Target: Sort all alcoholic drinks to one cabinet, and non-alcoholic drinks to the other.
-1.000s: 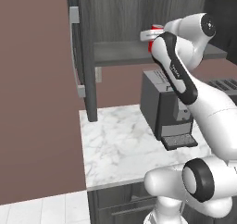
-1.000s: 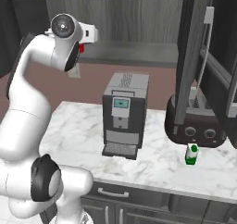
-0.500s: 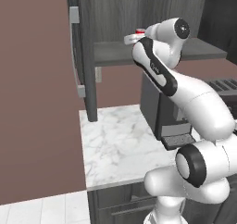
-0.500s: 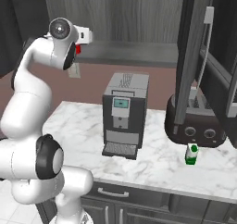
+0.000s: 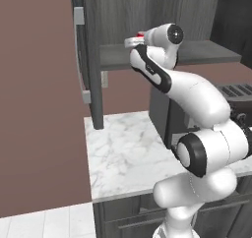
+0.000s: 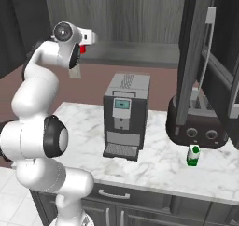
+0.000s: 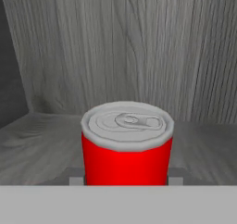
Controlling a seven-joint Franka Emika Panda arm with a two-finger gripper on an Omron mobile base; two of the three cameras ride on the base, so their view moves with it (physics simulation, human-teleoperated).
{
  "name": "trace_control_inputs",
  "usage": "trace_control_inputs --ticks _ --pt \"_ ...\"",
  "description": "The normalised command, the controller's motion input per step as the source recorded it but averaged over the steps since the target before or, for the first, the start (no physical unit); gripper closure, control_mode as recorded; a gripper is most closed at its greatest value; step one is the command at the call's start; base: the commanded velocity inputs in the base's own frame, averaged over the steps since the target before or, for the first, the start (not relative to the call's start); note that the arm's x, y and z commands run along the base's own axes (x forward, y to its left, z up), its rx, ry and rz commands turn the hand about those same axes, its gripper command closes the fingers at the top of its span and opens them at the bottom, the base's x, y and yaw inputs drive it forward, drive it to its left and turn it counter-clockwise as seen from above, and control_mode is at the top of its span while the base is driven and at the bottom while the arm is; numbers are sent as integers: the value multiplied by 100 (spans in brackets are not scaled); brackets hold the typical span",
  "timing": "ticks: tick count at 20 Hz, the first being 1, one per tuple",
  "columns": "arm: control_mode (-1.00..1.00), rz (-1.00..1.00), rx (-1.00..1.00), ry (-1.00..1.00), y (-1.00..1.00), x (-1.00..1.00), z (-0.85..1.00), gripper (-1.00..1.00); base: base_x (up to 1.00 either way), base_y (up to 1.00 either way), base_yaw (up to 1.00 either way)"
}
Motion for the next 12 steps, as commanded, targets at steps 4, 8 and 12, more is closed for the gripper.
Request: trace_control_inputs --ticks 4,8,12 --pt "-100 -9 0 0 0 73 0 100 0 0 0" --pt "-100 -7 0 0 4 66 -16 100 0 0 0" --pt "-100 -6 0 0 7 61 -18 100 0 0 0"
